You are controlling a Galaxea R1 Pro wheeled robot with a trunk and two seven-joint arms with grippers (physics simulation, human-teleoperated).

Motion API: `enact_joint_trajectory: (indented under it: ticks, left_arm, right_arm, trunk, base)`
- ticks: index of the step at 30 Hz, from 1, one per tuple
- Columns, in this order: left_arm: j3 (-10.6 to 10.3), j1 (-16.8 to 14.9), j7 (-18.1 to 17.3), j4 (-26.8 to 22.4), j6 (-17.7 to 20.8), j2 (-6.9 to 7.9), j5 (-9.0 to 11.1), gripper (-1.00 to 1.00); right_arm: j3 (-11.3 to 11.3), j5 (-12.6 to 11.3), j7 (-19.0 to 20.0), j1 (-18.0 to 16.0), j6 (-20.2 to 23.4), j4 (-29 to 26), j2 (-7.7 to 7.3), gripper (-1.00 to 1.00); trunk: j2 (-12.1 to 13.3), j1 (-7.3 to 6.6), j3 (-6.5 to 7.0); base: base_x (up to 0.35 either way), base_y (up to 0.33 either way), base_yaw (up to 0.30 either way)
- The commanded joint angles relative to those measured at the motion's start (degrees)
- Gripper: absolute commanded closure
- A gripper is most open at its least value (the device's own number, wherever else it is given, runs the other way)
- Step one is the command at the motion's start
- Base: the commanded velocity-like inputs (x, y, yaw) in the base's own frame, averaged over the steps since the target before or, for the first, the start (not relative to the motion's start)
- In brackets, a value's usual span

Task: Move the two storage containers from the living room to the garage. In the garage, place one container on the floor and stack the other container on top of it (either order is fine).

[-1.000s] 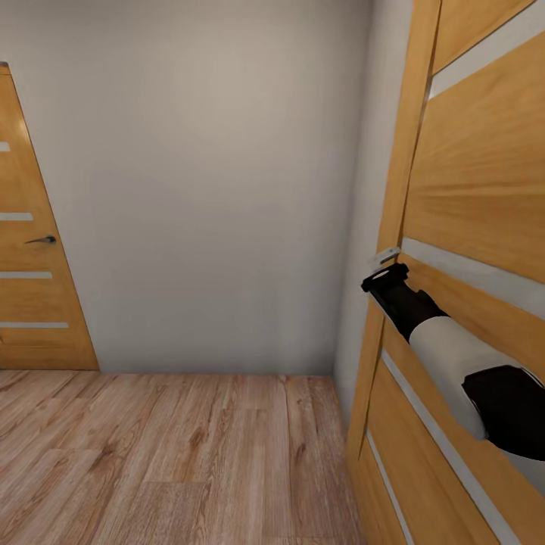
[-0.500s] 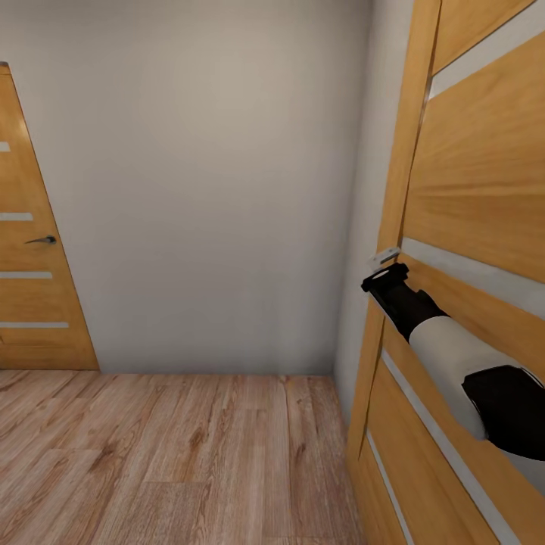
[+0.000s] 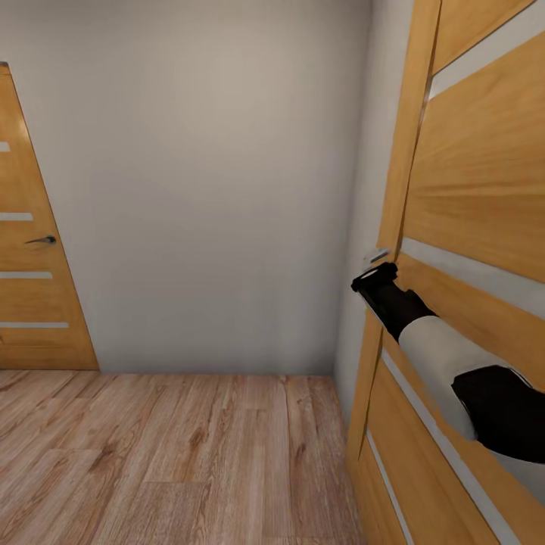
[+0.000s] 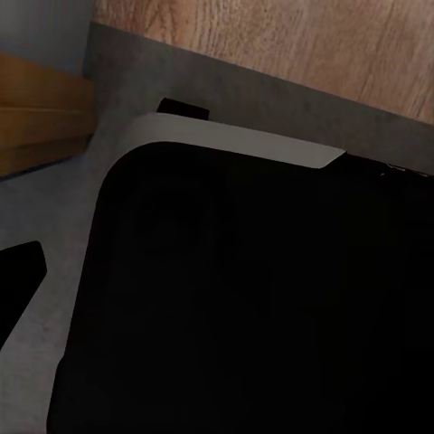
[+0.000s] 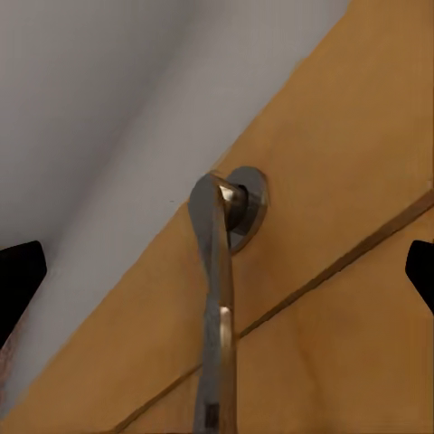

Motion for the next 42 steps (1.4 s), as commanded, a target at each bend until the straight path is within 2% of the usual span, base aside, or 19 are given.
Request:
enact_joint_trajectory:
  ticks: [1,5,9,11,18,21,22,24,26,28,29,32,35,40,42]
  left_arm:
    - [0.0,0.0,0.0,-0.1,-0.1,-0.02,0.6,-1.00]
    - [0.0,0.0,0.0,-0.1,-0.1,-0.02,0.6,-1.00]
    - [0.0,0.0,0.0,0.0,-0.1,-0.02,0.6,-1.00]
    - [0.0,0.0,0.0,-0.1,-0.1,-0.02,0.6,-1.00]
    - [0.0,0.0,0.0,-0.1,-0.1,-0.02,0.6,-1.00]
    - [0.0,0.0,0.0,-0.1,-0.1,-0.02,0.6,-1.00]
    - [0.0,0.0,0.0,-0.1,-0.1,-0.02,0.6,-1.00]
    - [0.0,0.0,0.0,-0.1,-0.1,0.02,0.6,-1.00]
    - [0.0,0.0,0.0,0.0,-0.1,0.04,0.6,-1.00]
    - [0.0,0.0,0.0,-0.1,-0.1,0.05,0.6,-1.00]
    - [0.0,0.0,0.0,-0.1,-0.1,0.06,0.6,-1.00]
    - [0.0,0.0,0.0,-0.1,-0.1,0.07,0.6,-1.00]
    - [0.0,0.0,0.0,-0.1,-0.1,0.07,0.6,-1.00]
    - [0.0,0.0,0.0,0.0,-0.1,0.07,0.6,-1.00]
    - [0.0,0.0,0.0,-0.1,-0.1,0.07,0.6,-1.00]
  right_arm:
    - [0.4,0.1,-0.2,0.0,0.5,-0.1,0.33,-1.00]
    - [0.5,0.2,-1.4,0.0,0.4,0.2,2.11,-1.00]
    - [0.6,0.1,-2.1,0.0,0.4,0.3,2.84,-1.00]
    - [0.6,0.1,-2.3,0.0,0.4,0.3,4.02,-1.00]
    - [0.3,-0.2,-2.0,0.0,0.1,0.5,5.86,-1.00]
    - [0.2,-0.8,-1.6,0.1,-0.5,2.2,7.12,-1.00]
    - [0.2,-2.1,-1.4,0.2,-1.8,5.2,8.24,-1.00]
    - [0.2,-5.2,-1.1,0.2,-6.3,10.5,9.20,-1.00]
    - [0.2,-7.1,-0.7,0.2,-9.6,14.2,9.63,-1.00]
    - [0.2,-8.0,0.1,0.2,-11.5,16.6,9.97,-1.00]
    - [0.2,-8.8,2.2,0.2,-13.4,19.6,10.54,-1.00]
    - [0.1,-9.8,6.5,0.3,-14.7,22.1,10.89,-1.00]
    - [0.1,-13.6,13.6,0.5,-15.4,23.7,10.70,-1.00]
    - [0.2,-18.3,17.4,1.3,-15.7,24.4,10.49,-1.00]
    - [0.2,-18.7,17.7,2.5,-15.8,24.4,10.24,-1.00]
  trunk:
    - [0.0,0.00,-0.06]
    - [0.0,0.00,-0.06]
    - [0.0,0.00,-0.06]
    - [0.0,0.00,-0.06]
    - [0.0,0.00,-0.06]
    - [0.0,0.00,-0.06]
    - [0.0,0.00,-0.06]
    - [0.0,0.00,-0.06]
    - [0.0,0.00,-0.06]
    - [0.0,0.00,-0.06]
    - [0.0,0.00,-0.06]
    - [0.0,0.00,-0.06]
    - [0.0,0.00,-0.06]
    - [0.0,0.00,-0.06]
    - [0.0,0.00,-0.06]
  base:
    - [0.000,0.000,0.000]
    - [0.000,0.000,0.000]
    - [0.000,0.000,0.000]
    - [0.000,0.000,0.000]
    - [0.000,0.000,0.000]
    - [0.000,0.000,0.000]
    - [0.000,0.000,0.000]
    - [0.000,0.000,0.000]
    - [0.000,0.000,0.000]
    - [0.000,0.000,0.000]
    - [0.000,0.000,0.000]
    - [0.000,0.000,0.000]
    - [0.000,0.000,0.000]
    - [0.000,0.000,0.000]
    - [0.000,0.000,0.000]
